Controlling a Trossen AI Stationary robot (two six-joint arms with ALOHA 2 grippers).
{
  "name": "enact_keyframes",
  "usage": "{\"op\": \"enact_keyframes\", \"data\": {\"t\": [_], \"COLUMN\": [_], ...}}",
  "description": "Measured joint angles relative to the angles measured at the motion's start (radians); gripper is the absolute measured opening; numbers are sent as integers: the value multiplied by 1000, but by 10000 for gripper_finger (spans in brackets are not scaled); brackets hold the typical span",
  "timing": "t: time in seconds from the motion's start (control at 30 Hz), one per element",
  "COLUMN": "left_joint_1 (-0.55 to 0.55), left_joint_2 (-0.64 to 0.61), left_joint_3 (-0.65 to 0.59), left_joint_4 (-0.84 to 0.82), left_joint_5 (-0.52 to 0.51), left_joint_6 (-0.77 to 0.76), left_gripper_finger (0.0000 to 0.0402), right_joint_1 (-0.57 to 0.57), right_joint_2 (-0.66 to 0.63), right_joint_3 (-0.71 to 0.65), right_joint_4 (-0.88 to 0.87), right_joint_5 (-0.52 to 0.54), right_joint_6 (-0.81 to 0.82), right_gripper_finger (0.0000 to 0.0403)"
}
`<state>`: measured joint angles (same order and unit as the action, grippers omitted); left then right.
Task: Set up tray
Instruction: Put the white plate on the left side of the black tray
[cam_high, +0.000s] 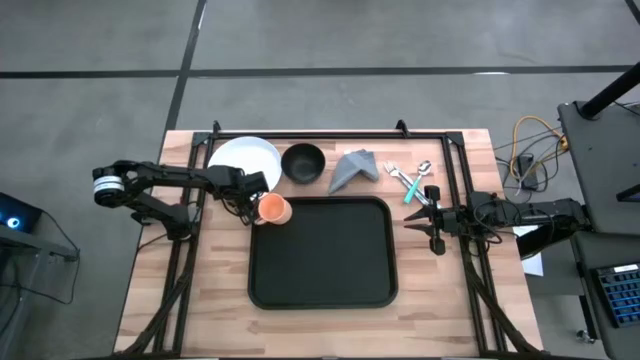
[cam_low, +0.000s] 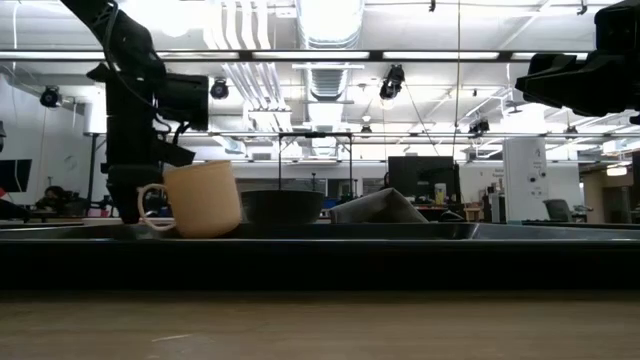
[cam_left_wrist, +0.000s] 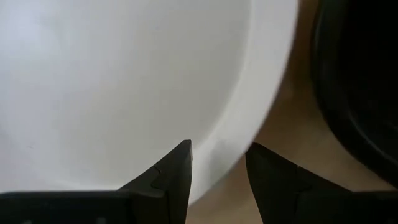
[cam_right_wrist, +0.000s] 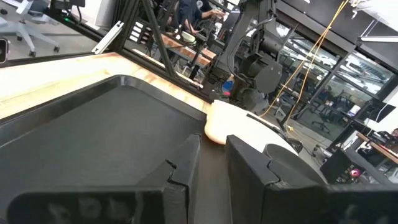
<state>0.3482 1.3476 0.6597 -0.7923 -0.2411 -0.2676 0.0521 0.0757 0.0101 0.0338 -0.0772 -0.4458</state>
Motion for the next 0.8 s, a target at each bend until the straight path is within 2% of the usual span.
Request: {"op": "enact_keyframes", "data": {"t": [0.27,0.4,0.57,0.8], "left_joint_1": [2,2,2,1], "left_joint_2": [0,0,-1,-2], "left_joint_3": [-8,-8,-7,1], "left_joint_4": [18,21,26,25], "left_joint_5": [0,1,18,25], "left_joint_6": [-1,-1,4,11], "left_gripper_finger": [125,91,16,4], "right_joint_1": [0,0,0,0], "right_joint_2": [0,0,0,0], "right_joint_3": [0,0,0,0], "right_joint_4": [0,0,0,0], "right_joint_5": [0,0,0,0], "right_joint_6": [0,0,0,0], "right_gripper_finger": [68,68,68,68]}}
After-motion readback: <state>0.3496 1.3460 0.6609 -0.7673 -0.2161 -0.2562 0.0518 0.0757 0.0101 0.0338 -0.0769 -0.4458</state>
